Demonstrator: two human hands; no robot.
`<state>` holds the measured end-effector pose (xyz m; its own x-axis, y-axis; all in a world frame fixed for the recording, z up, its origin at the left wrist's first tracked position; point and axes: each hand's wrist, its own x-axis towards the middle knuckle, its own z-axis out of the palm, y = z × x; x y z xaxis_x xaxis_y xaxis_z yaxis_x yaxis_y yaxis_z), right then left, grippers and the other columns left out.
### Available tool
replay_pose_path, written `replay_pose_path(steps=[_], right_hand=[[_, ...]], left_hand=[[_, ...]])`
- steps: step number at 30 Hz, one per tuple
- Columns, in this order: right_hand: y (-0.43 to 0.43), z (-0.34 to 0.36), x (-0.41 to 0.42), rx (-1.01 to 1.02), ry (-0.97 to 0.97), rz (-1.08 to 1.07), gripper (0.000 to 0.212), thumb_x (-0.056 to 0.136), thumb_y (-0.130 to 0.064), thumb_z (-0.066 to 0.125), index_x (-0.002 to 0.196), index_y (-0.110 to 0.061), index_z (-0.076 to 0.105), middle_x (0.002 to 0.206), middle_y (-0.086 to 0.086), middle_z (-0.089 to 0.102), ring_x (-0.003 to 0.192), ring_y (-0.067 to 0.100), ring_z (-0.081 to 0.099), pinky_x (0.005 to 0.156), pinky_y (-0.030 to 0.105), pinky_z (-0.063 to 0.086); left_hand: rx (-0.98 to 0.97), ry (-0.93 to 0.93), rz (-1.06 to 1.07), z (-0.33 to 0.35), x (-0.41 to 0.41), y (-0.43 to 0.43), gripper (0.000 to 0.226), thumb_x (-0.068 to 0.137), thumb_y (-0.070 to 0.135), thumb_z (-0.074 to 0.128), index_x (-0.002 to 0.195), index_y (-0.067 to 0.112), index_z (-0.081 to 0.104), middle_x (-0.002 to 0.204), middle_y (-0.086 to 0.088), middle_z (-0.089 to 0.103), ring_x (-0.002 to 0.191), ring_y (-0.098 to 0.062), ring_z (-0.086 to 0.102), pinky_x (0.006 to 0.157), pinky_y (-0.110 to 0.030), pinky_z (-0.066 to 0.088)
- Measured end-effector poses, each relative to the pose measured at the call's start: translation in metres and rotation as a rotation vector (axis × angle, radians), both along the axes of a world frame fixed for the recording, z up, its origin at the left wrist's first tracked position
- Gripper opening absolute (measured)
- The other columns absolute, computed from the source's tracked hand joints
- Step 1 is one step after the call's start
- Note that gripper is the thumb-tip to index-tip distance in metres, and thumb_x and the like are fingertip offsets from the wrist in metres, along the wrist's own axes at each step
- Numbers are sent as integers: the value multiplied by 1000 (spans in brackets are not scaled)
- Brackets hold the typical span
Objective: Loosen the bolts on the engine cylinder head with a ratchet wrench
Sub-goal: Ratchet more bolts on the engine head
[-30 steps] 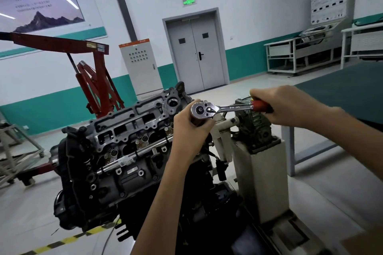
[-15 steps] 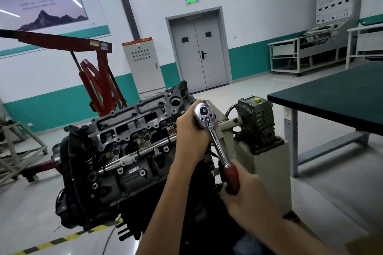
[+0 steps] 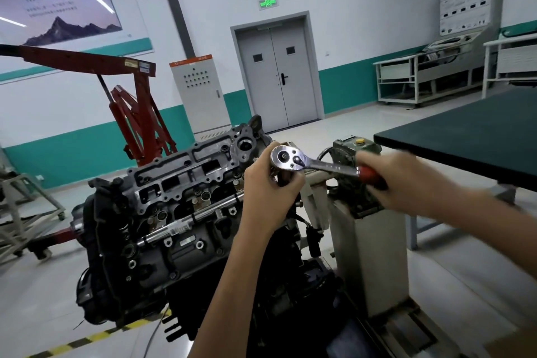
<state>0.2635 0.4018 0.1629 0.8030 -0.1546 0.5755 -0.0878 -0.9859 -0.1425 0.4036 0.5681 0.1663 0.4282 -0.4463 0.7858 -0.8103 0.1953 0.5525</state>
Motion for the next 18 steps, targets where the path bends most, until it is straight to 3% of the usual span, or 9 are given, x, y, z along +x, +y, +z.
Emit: replay_pose_path(steps=[4, 7, 9, 12, 14, 16, 17, 18], right_hand=[[65, -63, 1, 482, -113, -7, 28, 76, -5, 65, 95, -21, 53, 63, -8, 50, 52, 2, 53, 51, 8, 38], [117, -88, 13, 689, -285, 20, 27, 70, 1, 64, 76, -21, 51, 47, -8, 49, 49, -1, 54, 40, 5, 33], [130, -91, 18, 771, -283, 66, 26, 70, -1, 63, 74, -22, 48, 52, -12, 55, 48, 0, 53, 39, 5, 33], [103, -85, 11, 627, -211, 30, 26, 70, -4, 65, 93, -13, 57, 54, -1, 56, 54, 14, 54, 43, 16, 41], [67, -70, 0, 438, -120, -2, 27, 72, -5, 67, 96, -12, 56, 56, -2, 55, 43, 14, 50, 44, 15, 42], [30, -41, -5, 222, -28, -19, 27, 74, -5, 66, 94, -16, 52, 61, -4, 55, 47, 3, 47, 43, 10, 36], [12, -22, -5, 96, -11, -43, 28, 74, -5, 66, 95, -16, 51, 65, 2, 59, 51, 8, 49, 48, 9, 34], [-2, -3, -3, -10, -6, -70, 28, 73, -5, 66, 95, -13, 52, 70, 6, 61, 55, 15, 51, 52, 16, 38]], left_hand=[[-86, -11, -1, -4, -9, -11, 14, 70, 16, 63, 76, 18, 50, 67, 6, 53, 60, -15, 46, 56, -23, 39], [-64, 45, -14, -6, -7, -15, 25, 71, 5, 60, 69, 24, 44, 61, 11, 46, 56, -5, 37, 53, -24, 35], [-46, 42, -13, -6, -1, -14, 31, 74, -2, 61, 65, 20, 39, 58, 9, 42, 55, -4, 34, 51, -25, 31], [-6, 54, -19, -1, 3, -10, 27, 73, -5, 61, 63, 12, 42, 57, -2, 45, 55, -7, 37, 49, -33, 36], [28, 52, -29, 2, 1, -8, 27, 69, -1, 61, 59, 18, 46, 56, 3, 50, 53, -4, 39, 49, -28, 39], [67, 58, -51, 6, -1, -6, 36, 71, -2, 68, 59, 27, 50, 55, 12, 53, 51, -2, 41, 49, -18, 38], [84, 67, -57, 7, 0, -5, 40, 73, -5, 69, 61, 29, 53, 56, 13, 55, 52, -2, 44, 50, -19, 40], [101, 74, -54, 9, 1, -3, 41, 74, -7, 69, 63, 30, 56, 58, 12, 57, 54, -4, 47, 52, -21, 43]])
